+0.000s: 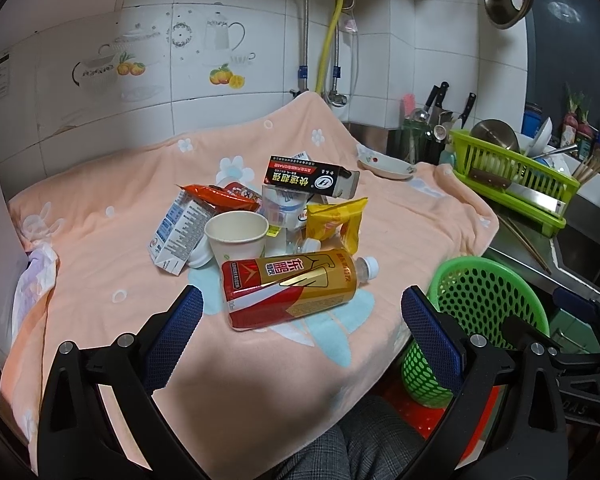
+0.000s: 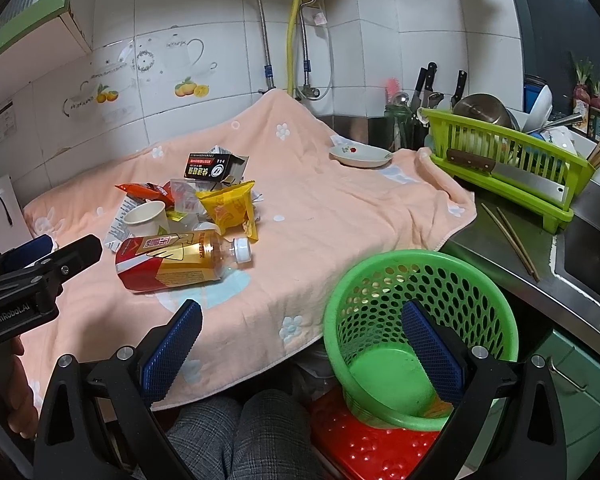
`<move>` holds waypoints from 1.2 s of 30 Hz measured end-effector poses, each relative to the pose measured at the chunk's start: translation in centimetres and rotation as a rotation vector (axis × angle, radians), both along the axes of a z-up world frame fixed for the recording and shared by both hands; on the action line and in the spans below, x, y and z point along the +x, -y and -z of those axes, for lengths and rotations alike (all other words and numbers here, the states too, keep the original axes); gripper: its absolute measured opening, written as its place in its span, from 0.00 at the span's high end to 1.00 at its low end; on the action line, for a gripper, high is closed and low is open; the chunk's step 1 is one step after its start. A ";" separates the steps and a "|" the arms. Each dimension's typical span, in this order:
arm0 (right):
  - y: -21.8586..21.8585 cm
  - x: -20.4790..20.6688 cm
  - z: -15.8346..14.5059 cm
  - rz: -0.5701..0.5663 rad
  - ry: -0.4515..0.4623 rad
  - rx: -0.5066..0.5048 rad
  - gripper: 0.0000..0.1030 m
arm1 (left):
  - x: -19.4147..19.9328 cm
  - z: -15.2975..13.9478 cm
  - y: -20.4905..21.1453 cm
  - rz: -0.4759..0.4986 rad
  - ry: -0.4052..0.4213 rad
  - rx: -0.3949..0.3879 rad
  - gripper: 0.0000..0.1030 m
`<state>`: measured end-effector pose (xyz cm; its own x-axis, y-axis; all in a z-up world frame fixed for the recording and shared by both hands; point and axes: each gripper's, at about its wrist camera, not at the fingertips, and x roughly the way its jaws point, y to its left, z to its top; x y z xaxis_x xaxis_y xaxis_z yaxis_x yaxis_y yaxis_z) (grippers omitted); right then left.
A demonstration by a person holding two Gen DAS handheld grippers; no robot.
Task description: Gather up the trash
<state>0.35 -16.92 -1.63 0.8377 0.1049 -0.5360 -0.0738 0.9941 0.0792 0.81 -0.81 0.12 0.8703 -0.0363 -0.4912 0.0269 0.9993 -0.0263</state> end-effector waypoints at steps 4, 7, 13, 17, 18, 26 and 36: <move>-0.2 0.6 -0.1 -0.008 -0.003 0.001 0.06 | 0.6 0.0 -0.2 0.004 -0.011 -0.005 0.05; -0.3 1.1 -0.1 -0.013 -0.007 0.002 0.06 | 1.1 0.1 -0.4 0.012 -0.022 -0.016 0.05; -0.4 2.4 -0.1 -0.022 -0.021 0.003 0.06 | 2.2 0.3 -1.0 0.011 -0.043 -0.026 0.05; -0.5 3.2 -0.1 -0.028 -0.031 0.005 0.06 | 2.9 0.3 -1.3 -0.001 -0.053 -0.023 0.05; -0.5 3.4 -0.1 -0.029 -0.033 0.004 0.06 | 3.1 0.3 -1.4 -0.004 -0.052 -0.018 0.05; -0.9 5.3 0.0 -0.048 -0.054 0.015 0.06 | 4.4 0.5 -2.4 -0.009 -0.069 -0.004 0.05; -2.2 9.2 -0.2 -0.141 -0.085 0.049 0.06 | 5.4 1.1 -5.1 -0.032 -0.096 -0.021 0.05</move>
<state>9.51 -14.76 -1.43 0.7647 0.2461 -0.5956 -0.2035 0.9691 0.1392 6.23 4.28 -1.02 0.8201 -0.0206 -0.5718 -0.0087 0.9988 -0.0486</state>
